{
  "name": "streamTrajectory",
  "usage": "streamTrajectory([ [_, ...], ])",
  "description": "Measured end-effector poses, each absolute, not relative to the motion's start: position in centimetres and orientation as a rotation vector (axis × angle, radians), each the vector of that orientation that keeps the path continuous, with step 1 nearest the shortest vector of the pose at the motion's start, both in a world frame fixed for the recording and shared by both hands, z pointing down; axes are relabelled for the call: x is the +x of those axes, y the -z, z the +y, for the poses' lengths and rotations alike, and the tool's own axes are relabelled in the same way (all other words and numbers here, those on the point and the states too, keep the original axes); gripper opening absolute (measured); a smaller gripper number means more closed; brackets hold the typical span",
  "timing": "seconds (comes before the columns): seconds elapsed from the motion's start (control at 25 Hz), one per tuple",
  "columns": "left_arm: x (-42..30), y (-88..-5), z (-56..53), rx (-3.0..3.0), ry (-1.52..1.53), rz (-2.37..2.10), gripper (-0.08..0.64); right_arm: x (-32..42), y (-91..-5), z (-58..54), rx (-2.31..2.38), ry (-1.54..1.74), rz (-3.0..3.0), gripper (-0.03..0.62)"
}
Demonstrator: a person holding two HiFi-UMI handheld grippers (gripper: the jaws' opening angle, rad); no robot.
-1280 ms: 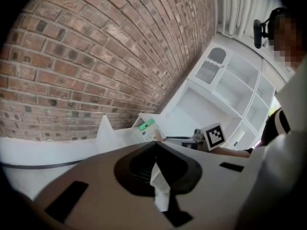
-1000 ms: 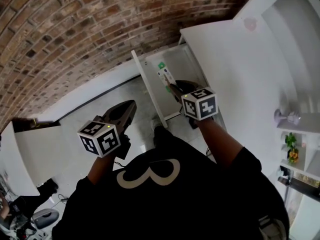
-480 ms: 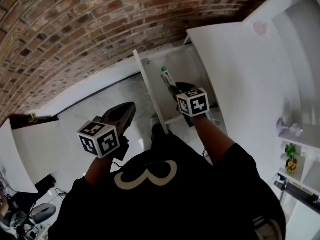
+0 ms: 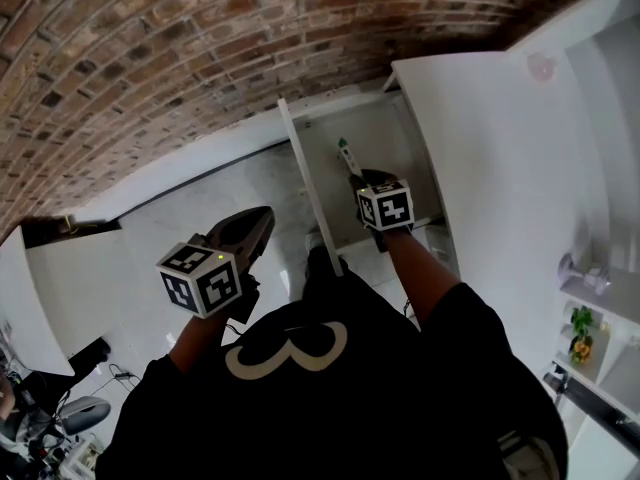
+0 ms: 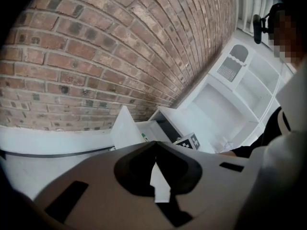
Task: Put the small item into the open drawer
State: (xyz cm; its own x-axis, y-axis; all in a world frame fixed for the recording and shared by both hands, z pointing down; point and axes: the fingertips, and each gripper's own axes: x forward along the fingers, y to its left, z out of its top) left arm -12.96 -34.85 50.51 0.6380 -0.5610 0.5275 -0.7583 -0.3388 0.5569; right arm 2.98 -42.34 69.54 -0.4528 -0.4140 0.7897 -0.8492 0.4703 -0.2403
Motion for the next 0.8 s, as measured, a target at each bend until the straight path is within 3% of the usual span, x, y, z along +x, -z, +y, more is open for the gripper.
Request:
streamTrajectory([
  [0.8,-14.1,-51.2,-34.9,2.0,-0.291,-1.062,0.002,2.6,-72.6,-41.6,0.939,-0.801,-1.993,0.106],
])
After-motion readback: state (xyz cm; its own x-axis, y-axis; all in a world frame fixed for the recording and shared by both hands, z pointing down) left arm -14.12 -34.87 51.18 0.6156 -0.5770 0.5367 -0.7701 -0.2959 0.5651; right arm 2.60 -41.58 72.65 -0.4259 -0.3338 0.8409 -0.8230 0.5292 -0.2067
